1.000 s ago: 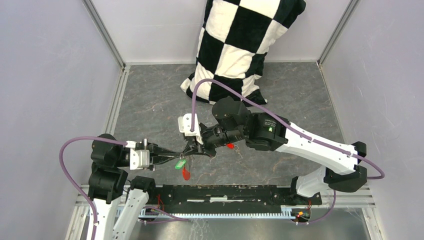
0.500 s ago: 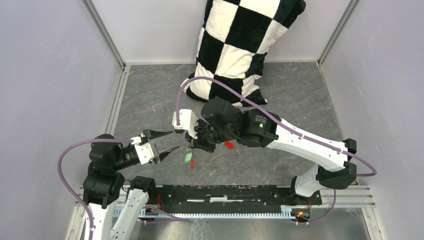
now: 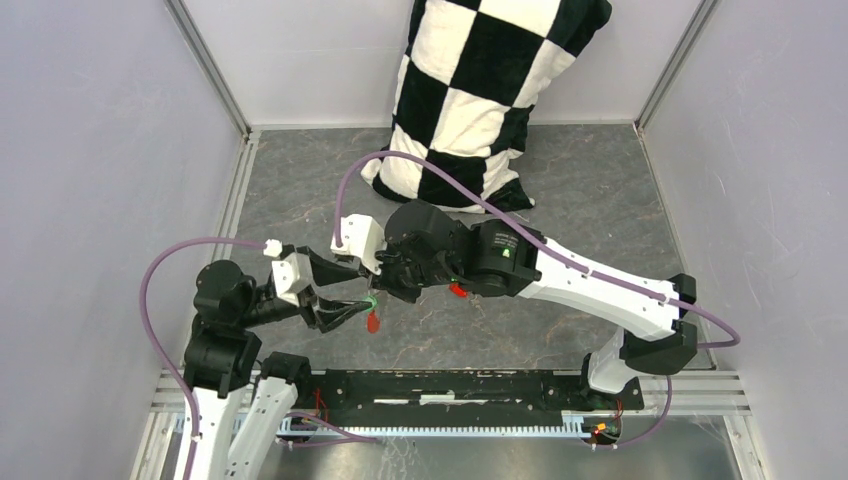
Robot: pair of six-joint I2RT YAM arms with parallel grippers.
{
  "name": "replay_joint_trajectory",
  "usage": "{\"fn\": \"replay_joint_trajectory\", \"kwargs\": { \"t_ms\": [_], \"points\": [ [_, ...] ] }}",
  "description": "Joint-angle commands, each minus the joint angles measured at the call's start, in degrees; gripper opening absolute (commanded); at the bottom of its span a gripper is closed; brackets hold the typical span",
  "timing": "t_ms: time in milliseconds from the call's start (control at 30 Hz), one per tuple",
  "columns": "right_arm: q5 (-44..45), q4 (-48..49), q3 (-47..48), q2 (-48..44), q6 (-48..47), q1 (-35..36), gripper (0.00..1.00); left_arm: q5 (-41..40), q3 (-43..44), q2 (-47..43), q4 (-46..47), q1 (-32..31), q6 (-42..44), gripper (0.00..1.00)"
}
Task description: Put the keys on the keyring
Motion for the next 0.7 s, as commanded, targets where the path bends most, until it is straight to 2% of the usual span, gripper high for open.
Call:
{"fn": "replay_joint_trajectory", "kwargs": {
  "t_ms": [0, 100, 300, 400, 600, 667],
  "points": [
    [5.3, 1.2, 3.0, 0.7, 1.7, 1.0, 0.0, 1.0, -0.6, 2.3, 10.5, -0.1, -15.4, 0.62],
    [6.2, 1.4, 2.8, 0.8, 1.6, 1.4, 0.0, -0.5, -0.3, 2.3, 10.1, -0.1, -16.1, 0.57],
    [7.2, 1.6, 3.7, 1.2, 1.3, 1.9, 0.0, -2.0, 0.2, 2.1, 7.7, -0.1, -15.7, 0.37],
    [7.6, 1.9, 3.8, 1.3, 1.2, 2.2, 0.0, -2.7, 1.3, 2.3, 5.0, -0.1, -12.4, 0.34],
    [8.0, 2.0, 4.0, 1.2, 1.1, 2.7, 0.0, -3.8, 1.8, 2.7, 3.4, -0.1, -10.1, 0.36],
    [8.1, 2.2, 4.0, 1.1, 1.1, 2.9, 0.0, -5.4, 2.2, 3.0, 2.3, -0.1, -7.0, 0.35]
  ]
}}
